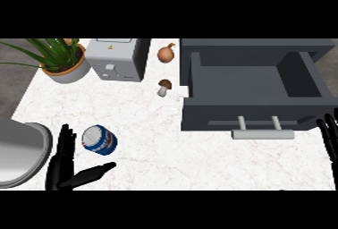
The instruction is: Pick up the can, place it into the drawer and close the drawer
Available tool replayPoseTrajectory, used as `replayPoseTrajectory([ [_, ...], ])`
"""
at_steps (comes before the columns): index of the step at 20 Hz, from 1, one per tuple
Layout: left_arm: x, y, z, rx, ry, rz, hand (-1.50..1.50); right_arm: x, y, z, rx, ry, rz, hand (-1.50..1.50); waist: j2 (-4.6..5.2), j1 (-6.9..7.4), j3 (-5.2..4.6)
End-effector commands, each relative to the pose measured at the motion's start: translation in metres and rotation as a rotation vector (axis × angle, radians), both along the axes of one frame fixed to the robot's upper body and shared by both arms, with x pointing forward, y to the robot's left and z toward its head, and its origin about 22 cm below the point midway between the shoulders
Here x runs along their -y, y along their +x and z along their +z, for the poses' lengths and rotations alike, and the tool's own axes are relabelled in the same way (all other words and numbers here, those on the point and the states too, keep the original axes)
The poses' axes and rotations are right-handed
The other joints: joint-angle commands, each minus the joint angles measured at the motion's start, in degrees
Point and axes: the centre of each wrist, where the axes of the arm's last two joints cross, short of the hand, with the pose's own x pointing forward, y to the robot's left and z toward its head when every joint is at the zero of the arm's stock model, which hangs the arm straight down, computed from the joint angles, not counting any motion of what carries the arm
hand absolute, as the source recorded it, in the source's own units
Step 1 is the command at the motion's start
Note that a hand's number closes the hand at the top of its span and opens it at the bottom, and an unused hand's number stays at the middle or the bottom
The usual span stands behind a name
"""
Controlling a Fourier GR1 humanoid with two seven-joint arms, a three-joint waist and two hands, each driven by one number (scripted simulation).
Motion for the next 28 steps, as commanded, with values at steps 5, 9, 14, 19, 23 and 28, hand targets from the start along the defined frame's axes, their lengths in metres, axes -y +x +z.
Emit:
replayPoseTrajectory([
  [5, -0.010, 0.003, -0.006, -0.026, -0.030, 0.022, -1.50, -0.003, -0.005, 0.010, 0.001, 0.023, -0.009, -1.50, -0.01, 0.00, 0.00],
  [9, -0.004, 0.004, -0.009, -0.016, -0.027, 0.016, -1.50, 0.003, -0.008, 0.005, -0.007, 0.012, 0.001, -1.50, -0.01, 0.01, 0.00],
  [14, -0.016, 0.026, -0.020, -0.003, -0.020, 0.026, -1.50, -0.002, -0.016, 0.017, -0.007, 0.004, -0.002, -1.50, 0.00, -0.14, -0.01],
  [19, 0.003, 0.043, -0.034, -0.017, -0.030, 0.006, -1.50, -0.017, 0.005, 0.029, 0.005, 0.023, 0.005, -1.50, 0.05, -0.08, -0.02],
  [23, 0.025, 0.037, -0.029, 0.000, -0.031, 0.005, -1.50, 0.011, -0.015, 0.019, -0.014, 0.005, -0.001, -1.50, -0.01, -0.12, 0.00],
  [28, 0.008, 0.052, -0.029, -0.014, -0.056, -0.016, -1.50, -0.005, -0.026, 0.010, -0.005, 0.011, 0.008, -1.50, -0.01, -0.22, 0.00],
])
